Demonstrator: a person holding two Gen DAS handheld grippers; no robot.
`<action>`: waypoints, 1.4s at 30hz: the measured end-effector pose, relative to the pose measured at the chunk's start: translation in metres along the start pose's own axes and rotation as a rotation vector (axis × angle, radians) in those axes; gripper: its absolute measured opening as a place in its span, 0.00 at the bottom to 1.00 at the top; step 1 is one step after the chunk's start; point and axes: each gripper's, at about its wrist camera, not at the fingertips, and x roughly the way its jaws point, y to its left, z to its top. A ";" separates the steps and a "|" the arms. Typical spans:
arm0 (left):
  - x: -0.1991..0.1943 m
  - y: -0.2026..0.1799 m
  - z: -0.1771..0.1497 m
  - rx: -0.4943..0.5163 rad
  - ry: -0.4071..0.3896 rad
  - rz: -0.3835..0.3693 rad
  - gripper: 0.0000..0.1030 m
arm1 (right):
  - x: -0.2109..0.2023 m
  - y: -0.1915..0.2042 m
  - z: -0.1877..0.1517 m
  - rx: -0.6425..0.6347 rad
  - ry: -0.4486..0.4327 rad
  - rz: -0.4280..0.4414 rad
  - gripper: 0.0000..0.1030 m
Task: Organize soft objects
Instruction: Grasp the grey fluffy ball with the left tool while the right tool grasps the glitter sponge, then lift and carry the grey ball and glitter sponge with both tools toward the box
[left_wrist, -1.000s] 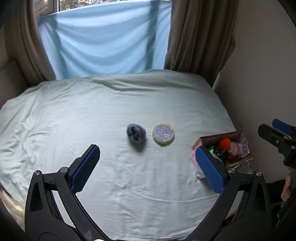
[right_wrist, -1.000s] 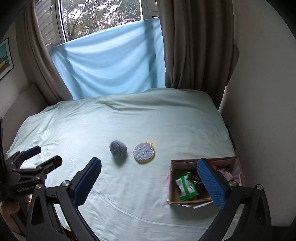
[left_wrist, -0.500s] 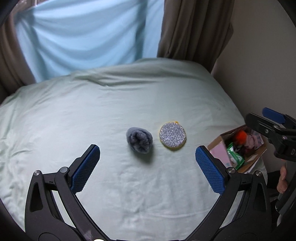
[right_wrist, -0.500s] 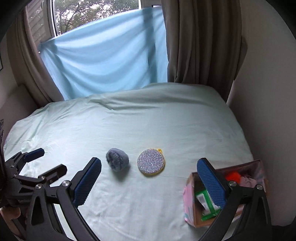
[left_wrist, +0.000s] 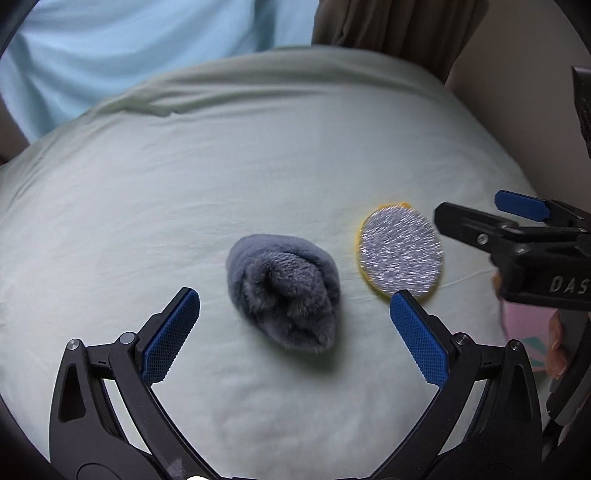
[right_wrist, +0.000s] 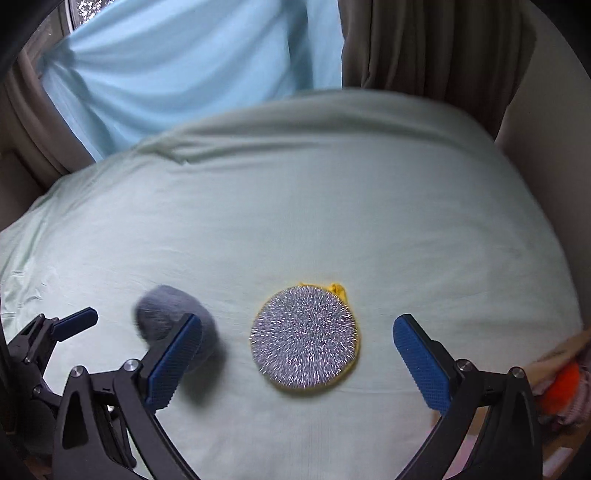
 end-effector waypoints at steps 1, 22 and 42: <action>0.014 0.000 -0.001 -0.001 0.009 0.000 0.99 | 0.016 -0.001 -0.003 0.000 0.015 -0.002 1.00; 0.098 -0.005 -0.008 0.086 0.011 0.048 0.69 | 0.114 -0.009 -0.025 -0.006 0.095 -0.020 1.00; 0.044 -0.003 -0.010 0.068 -0.023 0.042 0.56 | 0.060 0.013 -0.031 -0.045 0.024 0.059 0.41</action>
